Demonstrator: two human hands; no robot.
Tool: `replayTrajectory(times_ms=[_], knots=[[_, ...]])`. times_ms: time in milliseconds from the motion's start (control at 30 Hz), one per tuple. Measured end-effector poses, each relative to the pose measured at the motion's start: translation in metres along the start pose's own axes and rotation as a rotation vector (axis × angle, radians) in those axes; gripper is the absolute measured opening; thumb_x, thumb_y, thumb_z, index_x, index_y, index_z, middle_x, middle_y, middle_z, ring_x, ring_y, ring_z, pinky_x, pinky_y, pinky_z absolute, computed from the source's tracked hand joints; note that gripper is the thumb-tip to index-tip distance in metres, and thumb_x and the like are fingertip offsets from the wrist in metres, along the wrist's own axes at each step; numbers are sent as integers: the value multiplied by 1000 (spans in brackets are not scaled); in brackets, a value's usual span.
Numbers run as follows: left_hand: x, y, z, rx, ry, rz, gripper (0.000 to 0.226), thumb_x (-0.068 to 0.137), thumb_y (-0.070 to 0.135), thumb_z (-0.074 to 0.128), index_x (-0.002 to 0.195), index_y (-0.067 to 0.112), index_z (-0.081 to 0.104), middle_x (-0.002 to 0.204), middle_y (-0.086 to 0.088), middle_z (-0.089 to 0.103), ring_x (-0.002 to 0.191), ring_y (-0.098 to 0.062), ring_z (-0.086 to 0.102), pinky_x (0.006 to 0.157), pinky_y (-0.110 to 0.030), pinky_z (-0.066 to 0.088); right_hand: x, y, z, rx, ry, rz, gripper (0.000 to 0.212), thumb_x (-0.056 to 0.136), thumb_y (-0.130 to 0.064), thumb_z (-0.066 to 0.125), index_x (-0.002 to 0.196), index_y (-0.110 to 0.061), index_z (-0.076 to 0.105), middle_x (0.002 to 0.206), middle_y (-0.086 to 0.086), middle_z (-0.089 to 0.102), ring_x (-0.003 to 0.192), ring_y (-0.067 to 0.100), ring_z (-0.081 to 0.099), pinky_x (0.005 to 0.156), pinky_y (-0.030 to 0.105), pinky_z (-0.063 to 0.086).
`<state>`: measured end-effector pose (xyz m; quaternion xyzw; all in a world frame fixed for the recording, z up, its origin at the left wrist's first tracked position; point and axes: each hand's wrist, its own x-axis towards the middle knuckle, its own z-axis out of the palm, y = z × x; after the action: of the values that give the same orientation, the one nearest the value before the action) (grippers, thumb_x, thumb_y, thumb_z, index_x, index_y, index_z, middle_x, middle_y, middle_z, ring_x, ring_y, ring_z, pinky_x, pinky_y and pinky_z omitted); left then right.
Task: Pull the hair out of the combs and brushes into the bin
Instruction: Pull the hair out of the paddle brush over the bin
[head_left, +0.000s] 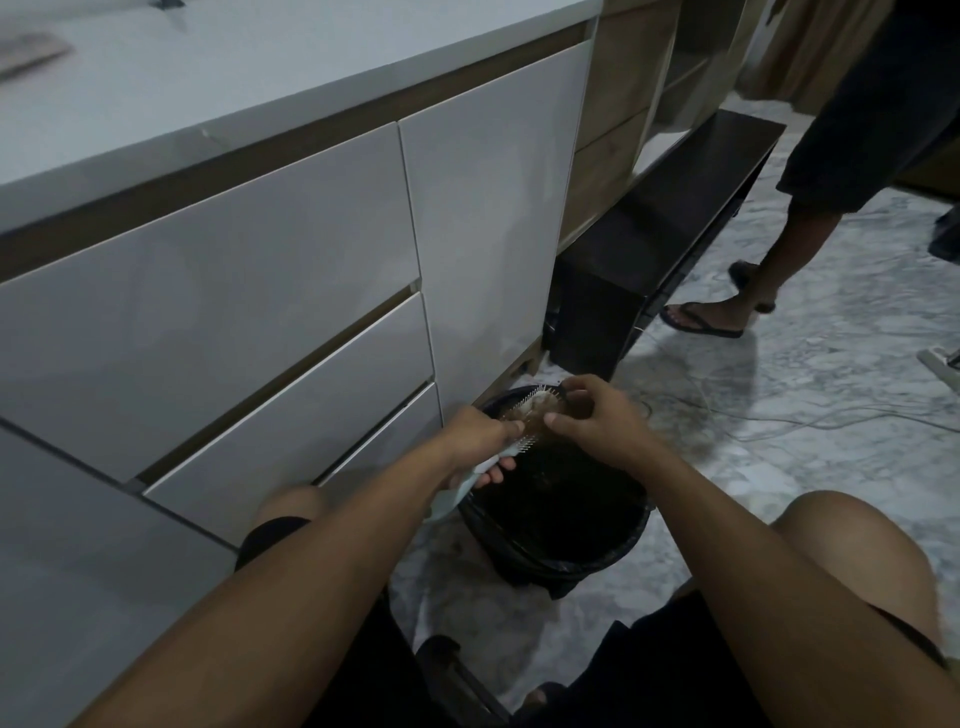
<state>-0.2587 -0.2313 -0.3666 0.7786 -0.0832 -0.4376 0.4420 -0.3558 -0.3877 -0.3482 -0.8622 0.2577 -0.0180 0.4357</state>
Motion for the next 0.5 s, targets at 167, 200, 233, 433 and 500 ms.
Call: replayTrajectory(times_ms=[167,200,233,433,500], knots=[[-1,1,4,1,29,16,31,96,31,56,85,3,61,69,-10,63,42,-16,50,37,-19,35,6,8,1,-21,141,-37,27,77,-19,77,101,-16,66,93,1,69,81,14,65,77,21,55],[-1,0,4,0,28,15,31,96,31,56,85,3,61,69,-10,63,42,-15,50,37,-19,35,8,8,-1,-48,166,-42,15,77,-18,77,90,-19,68,87,0,70,80,14,65,78,26,56],[0,0,4,0,29,10,31,96,32,56,87,3,61,69,-10,63,42,-15,50,36,-19,35,9,8,-3,-61,179,-35,11,77,-17,77,80,-23,68,83,0,70,79,16,66,79,34,57],[3,-7,0,1,75,-8,30,96,32,56,95,2,60,68,-10,62,42,-15,49,38,-19,35,13,10,-16,-110,274,-9,30,76,1,63,73,-29,64,84,0,69,84,20,65,77,41,57],[3,-9,0,-6,87,-15,30,96,32,56,96,2,59,67,-10,61,43,-16,49,38,-19,35,14,11,-15,-115,232,-38,31,74,-1,64,76,-32,64,86,-2,69,85,18,65,78,39,57]])
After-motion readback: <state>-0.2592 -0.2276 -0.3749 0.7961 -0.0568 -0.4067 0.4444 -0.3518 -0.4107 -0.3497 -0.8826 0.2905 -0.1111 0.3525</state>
